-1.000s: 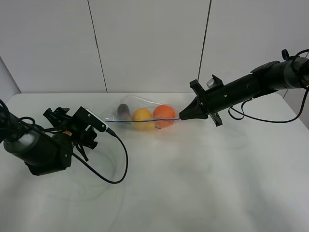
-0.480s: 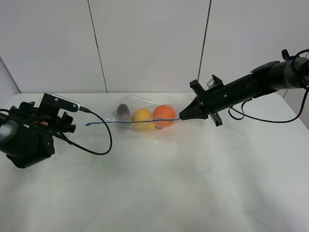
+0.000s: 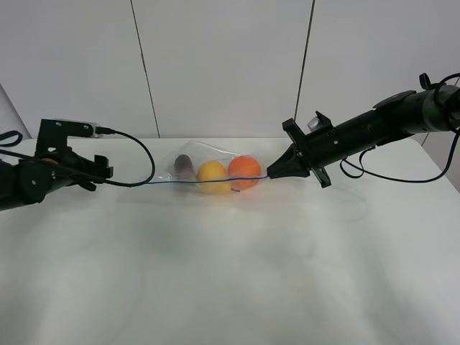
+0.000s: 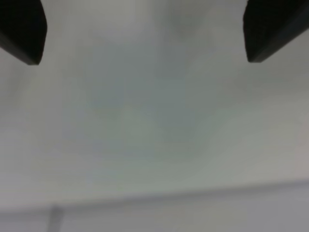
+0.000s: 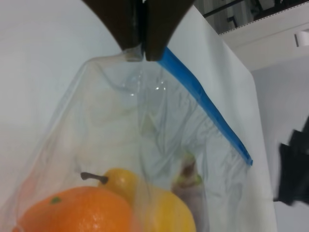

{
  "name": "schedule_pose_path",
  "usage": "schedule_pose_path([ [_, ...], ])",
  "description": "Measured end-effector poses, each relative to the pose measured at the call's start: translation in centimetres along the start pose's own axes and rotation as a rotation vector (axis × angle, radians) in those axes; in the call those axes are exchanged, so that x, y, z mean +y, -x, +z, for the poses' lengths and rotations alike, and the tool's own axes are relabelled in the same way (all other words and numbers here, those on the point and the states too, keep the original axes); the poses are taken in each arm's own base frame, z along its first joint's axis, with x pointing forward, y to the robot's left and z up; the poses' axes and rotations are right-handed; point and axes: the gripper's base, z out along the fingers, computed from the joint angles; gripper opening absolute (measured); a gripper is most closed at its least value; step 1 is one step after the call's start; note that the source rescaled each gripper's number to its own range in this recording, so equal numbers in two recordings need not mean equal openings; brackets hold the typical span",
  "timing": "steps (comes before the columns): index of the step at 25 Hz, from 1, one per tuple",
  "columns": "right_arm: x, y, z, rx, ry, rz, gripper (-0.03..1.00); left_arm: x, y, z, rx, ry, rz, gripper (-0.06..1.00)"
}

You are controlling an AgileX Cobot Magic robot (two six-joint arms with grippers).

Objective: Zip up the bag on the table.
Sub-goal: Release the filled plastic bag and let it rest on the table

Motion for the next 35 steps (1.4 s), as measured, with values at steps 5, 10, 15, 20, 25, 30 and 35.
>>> schedule_pose_path([
  [5, 0.1, 0.0, 0.0, -0.004, 0.007, 0.005, 0.00, -0.5, 1.9, 1.0, 0.228, -0.125, 0.038, 0.90],
  [10, 0.1, 0.0, 0.0, -0.005, 0.009, 0.005, 0.00, 0.1, 5.2, 1.2, 0.399, -0.155, -0.009, 0.90],
  [15, 0.1, 0.0, 0.0, -0.005, 0.009, 0.005, 0.00, 2.1, 7.7, 0.3, 0.586, -0.145, -0.106, 0.90],
  [20, 0.1, 0.0, 0.0, -0.005, 0.009, 0.005, 0.00, 3.2, 8.9, -0.2, 0.651, -0.133, -0.108, 0.91],
  [25, 0.1, 0.0, 0.0, -0.005, 0.009, 0.005, 0.00, 3.3, 8.6, -0.9, 0.745, -0.129, -0.098, 0.99],
  [30, 0.1, 0.0, 0.0, -0.005, 0.009, 0.005, 0.00, 3.4, 7.6, -2.1, 0.918, -0.132, -0.077, 1.00],
  [35, 0.1, 0.0, 0.0, -0.005, 0.009, 0.005, 0.00, 3.5, 7.8, -4.3, 1.004, -0.140, -0.074, 1.00],
])
